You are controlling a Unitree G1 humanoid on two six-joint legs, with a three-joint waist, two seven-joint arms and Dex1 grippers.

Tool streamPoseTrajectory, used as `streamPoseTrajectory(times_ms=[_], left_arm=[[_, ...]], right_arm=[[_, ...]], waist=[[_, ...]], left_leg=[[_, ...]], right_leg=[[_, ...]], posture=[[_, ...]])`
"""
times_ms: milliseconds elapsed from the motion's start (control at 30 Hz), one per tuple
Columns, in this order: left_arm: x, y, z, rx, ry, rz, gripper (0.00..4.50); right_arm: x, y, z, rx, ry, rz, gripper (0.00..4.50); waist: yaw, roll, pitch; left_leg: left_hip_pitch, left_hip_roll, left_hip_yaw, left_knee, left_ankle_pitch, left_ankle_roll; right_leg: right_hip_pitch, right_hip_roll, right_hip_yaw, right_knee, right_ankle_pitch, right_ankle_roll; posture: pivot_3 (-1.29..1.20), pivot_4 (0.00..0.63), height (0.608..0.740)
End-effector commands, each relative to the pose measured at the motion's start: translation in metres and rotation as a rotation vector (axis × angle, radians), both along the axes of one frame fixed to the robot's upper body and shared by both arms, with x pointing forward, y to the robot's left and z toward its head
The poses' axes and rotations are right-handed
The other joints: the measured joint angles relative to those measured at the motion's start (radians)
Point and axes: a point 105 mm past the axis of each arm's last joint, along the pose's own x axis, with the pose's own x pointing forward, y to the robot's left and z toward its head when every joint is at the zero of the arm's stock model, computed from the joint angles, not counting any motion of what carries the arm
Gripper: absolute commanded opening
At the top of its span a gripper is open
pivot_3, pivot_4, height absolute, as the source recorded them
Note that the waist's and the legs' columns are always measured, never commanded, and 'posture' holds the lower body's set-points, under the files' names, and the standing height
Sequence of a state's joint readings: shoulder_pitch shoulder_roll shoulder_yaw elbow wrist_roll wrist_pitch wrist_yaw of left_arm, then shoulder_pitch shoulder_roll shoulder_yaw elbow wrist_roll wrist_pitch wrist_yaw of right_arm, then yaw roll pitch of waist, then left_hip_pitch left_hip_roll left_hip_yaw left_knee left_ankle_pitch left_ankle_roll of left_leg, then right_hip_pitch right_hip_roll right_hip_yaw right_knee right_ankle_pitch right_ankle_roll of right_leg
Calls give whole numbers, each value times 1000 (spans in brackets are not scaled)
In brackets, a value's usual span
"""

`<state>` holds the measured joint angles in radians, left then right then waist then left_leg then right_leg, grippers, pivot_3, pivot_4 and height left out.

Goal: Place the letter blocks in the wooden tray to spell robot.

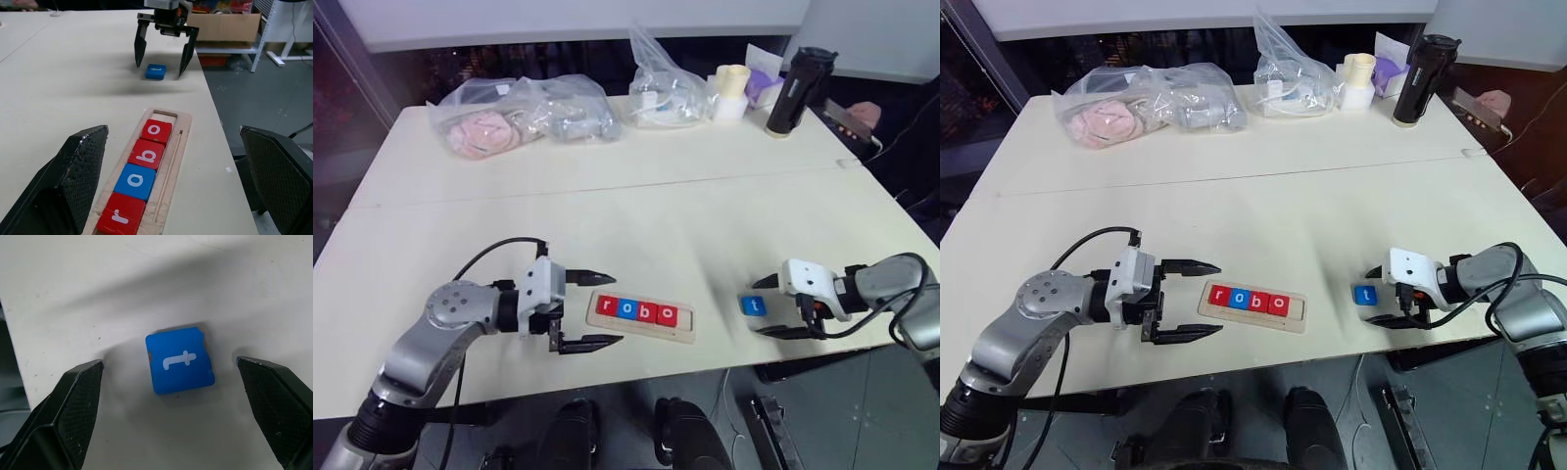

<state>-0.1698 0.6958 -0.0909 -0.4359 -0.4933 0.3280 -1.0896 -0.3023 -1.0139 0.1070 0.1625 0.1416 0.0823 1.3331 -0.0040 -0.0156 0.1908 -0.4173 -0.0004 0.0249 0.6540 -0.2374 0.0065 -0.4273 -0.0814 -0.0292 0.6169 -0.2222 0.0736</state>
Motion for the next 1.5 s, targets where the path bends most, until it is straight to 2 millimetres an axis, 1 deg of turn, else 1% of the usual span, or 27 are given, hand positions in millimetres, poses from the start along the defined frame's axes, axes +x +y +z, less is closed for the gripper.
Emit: streamPoseTrajectory(times_ms=[33, 100, 200, 233, 300, 333, 433, 500, 600, 700, 767, 833, 933, 1033, 1233, 1500], left_arm=[[-2, 0, 11, -16, -37, -6, 4500], [-2, -1, 12, -17, -36, -4, 4500], [-1, -1, 12, -18, -35, -2, 4500], [-1, -1, 12, -18, -34, -2, 4500], [-1, -1, 12, -19, -34, -2, 4500], [-1, -1, 12, -20, -34, -1, 4500], [0, 0, 11, -22, -32, 1, 4500], [0, 0, 10, -25, -31, 2, 4500], [0, 0, 9, -26, -31, 1, 4500], [0, -1, 9, -30, -31, -2, 4500], [0, -2, 9, -32, -31, -4, 4500], [-1, -2, 8, -29, -30, -7, 4500], [-1, -2, 8, -27, -32, -10, 4500], [-1, -2, 9, -28, -33, -9, 4500], [-3, -4, 9, -33, -33, -9, 4500], [-2, -6, 9, -40, -34, -9, 4500]], right_arm=[[5, 5, 5, 24, -26, 2, 3913], [7, 8, 7, 44, -30, -4, 3046], [8, 12, 14, 87, -28, -22, 1434], [7, 12, 15, 83, -29, -21, 1122], [5, 13, 17, 70, -35, -17, 1131], [3, 18, 21, 83, -31, -11, 1131], [-5, 36, 32, 99, -32, 28, 1131], [-10, 52, 39, 119, -47, 62, 1131], [-12, 66, 40, 132, -62, 65, 1131], [-13, 68, 31, 105, -67, 61, 1131], [-12, 63, 20, 68, -59, 49, 1131], [-5, 57, 14, 49, -69, 16, 1131], [-4, 60, 15, 62, -71, 15, 1131], [-9, 68, 18, 93, -48, 24, 1131], [-16, 79, 21, 107, -18, 15, 1131], [-17, 93, 15, 83, -26, 11, 1131]], waist=[[0, 0, 0], [0, 0, 0], [1, 0, 0], [2, 0, 0], [7, 0, 0], [9, 0, 0], [14, 0, 0], [16, 0, 0], [17, 0, 0], [18, 0, 0], [18, 0, 0], [17, 0, 0], [16, 0, 0], [16, 0, 0], [16, 0, 0], [16, 0, 0]], left_leg=[[0, 0, 0, 0, 0, 0], [0, 0, 0, 0, 0, 0], [0, 0, 0, 1, 0, 0], [0, 0, 0, 1, 0, 0], [0, 0, 0, 2, 0, 0], [0, 0, 0, 2, 0, 0], [0, 0, 0, 2, 0, 0], [0, 0, 0, 2, 0, 0], [0, 0, 0, 2, 0, 0], [0, 0, 0, 3, 0, 0], [-1, 0, 0, 5, 0, 0], [-1, 0, 0, 5, 0, 0], [-2, 0, 0, 6, 0, 0], [-2, 1, 0, 6, 0, 0], [-2, 1, -1, 7, 0, 0], [-2, 1, -1, 7, 0, 0]], right_leg=[[0, 0, 0, 0, 0, 0], [0, 0, 0, 1, 0, 0], [0, 0, 0, 2, 0, 0], [0, 0, 0, 2, 0, 0], [0, 0, 0, 2, 0, 0], [0, 0, 0, 2, 0, 0], [0, 0, 0, 3, 0, 0], [0, 0, 0, 3, 0, 0], [0, 0, 0, 2, 0, 0], [0, -1, 0, 2, 0, 0], [0, -1, 0, 2, 0, 0], [0, -1, 0, 2, 0, 0], [0, -1, 0, 2, 0, 0], [0, 0, 0, 3, 0, -1], [0, 0, 0, 3, 0, -1], [0, 0, 0, 3, 0, -1]], posture=[[0, 150, 740], [0, 150, 740], [0, 150, 740], [0, 150, 740], [0, 150, 740], [0, 150, 740], [0, 150, 740], [0, 150, 740], [0, 150, 740], [0, 150, 740], [0, 150, 740], [0, 150, 740], [0, 150, 740], [0, 150, 740], [0, 150, 740], [0, 150, 740]])
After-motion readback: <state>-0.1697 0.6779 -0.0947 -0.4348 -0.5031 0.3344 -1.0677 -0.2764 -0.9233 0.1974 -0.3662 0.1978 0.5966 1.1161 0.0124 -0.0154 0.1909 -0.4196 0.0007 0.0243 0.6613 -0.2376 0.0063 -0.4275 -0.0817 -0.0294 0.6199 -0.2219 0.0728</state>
